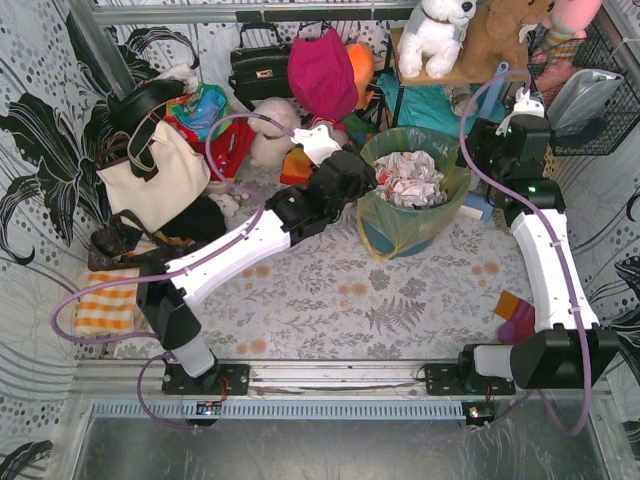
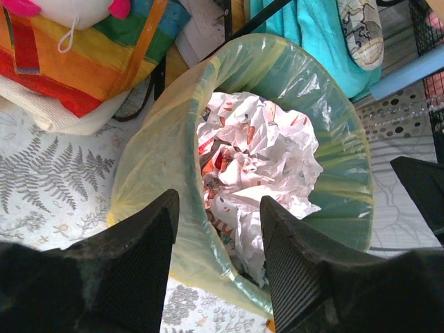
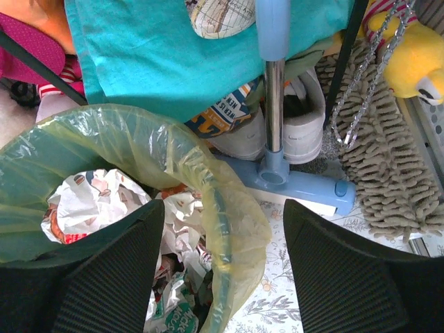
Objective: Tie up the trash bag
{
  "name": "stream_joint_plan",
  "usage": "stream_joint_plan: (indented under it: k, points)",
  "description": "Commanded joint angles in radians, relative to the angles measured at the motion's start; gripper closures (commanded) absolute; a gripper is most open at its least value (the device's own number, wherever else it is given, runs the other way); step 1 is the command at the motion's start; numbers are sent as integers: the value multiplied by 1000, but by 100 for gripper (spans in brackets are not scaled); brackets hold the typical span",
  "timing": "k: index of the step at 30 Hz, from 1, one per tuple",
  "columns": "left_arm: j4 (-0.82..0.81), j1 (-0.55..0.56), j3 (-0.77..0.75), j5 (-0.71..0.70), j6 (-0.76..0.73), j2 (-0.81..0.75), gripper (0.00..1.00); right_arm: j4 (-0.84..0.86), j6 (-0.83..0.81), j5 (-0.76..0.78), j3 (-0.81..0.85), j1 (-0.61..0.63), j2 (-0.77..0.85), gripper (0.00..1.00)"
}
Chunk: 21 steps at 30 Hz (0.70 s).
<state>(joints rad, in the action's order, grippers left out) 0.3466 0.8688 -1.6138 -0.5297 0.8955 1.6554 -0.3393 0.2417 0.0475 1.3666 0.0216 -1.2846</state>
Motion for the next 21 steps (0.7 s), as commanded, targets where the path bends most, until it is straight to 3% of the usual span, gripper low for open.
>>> stream_joint_plan:
  k: [1, 6, 21]
  points:
    - [116, 9, -120, -94, 132, 70, 45, 27, -31, -3, 53, -6, -40, 33]
    - [219, 9, -242, -95, 166, 152, 50, 23, -36, -6, 89, -6, -89, 39]
    - [273, 9, -250, -131, 257, 167, 59, 14, -34, -74, 126, -6, -196, 52]
